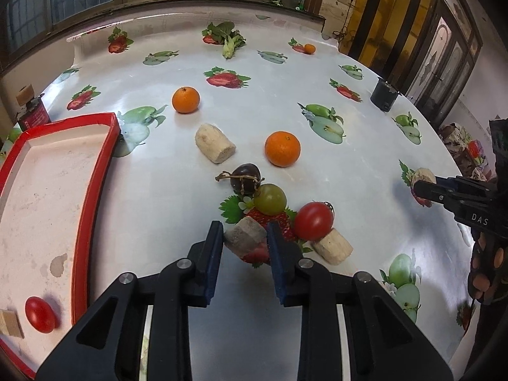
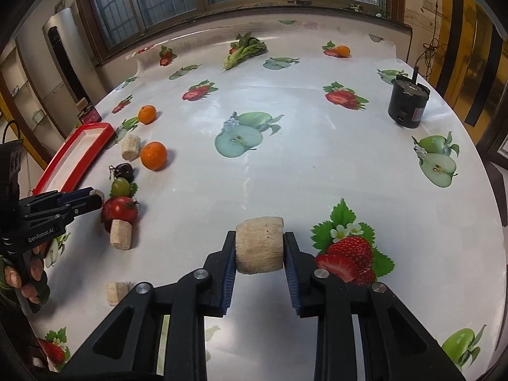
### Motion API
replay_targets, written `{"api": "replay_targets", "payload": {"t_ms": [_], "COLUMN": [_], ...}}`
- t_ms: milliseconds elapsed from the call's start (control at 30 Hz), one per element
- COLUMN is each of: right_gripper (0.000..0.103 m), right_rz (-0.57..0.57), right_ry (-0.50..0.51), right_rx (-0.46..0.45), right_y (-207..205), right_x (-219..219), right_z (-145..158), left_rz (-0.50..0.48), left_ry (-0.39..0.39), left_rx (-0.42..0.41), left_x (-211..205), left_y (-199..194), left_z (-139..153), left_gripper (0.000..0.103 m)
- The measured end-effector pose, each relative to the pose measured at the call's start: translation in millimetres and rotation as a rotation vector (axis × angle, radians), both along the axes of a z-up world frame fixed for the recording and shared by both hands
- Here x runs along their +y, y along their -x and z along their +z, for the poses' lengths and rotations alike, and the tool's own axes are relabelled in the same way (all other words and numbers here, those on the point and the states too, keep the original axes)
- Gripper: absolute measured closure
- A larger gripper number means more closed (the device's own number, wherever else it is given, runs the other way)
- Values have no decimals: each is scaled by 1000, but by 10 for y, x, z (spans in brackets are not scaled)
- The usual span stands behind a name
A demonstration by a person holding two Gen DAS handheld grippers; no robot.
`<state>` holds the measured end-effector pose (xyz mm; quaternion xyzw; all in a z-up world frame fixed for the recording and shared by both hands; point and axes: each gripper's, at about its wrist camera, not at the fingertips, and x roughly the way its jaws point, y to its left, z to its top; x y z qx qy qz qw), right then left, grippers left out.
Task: Organize fruits
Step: 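Grasp a beige cylinder with the right tool while the left tool grasps a beige cube, then carry both beige pieces over the tray and open both tools to drop them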
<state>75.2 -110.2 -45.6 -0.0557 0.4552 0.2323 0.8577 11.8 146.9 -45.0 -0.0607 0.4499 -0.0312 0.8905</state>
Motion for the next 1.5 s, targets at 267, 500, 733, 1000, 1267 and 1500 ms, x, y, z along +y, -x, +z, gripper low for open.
{"api": "replay_targets", "payload": {"t_ms": [267,500,733,1000,1267,1500], "right_gripper": [74,74,75,75,75,75], "right_rz": [78,130,171,219,273,321], "right_ry": [-20,-31,-42,-51,-52,-54], "right_rx": [-9,-19,-29,-37,-43,-39], "right_y": [174,284,374,449,539,580], "right_x": [342,593,804,1056,1341,1604], "right_z": [122,184,258,338,387,398], "left_rz": [38,63,83,110,141,168], "left_ry": [-16,-23,-24,-18,-14,-12], "left_rx": [-32,-56,-72,-84,-92,-95], "left_x": [135,238,352,510,703,877], "left_y": [171,304,404,506,595,657], "left_z": [148,239,318,362,384,391], "left_gripper": [78,78,78,78,78,77]}}
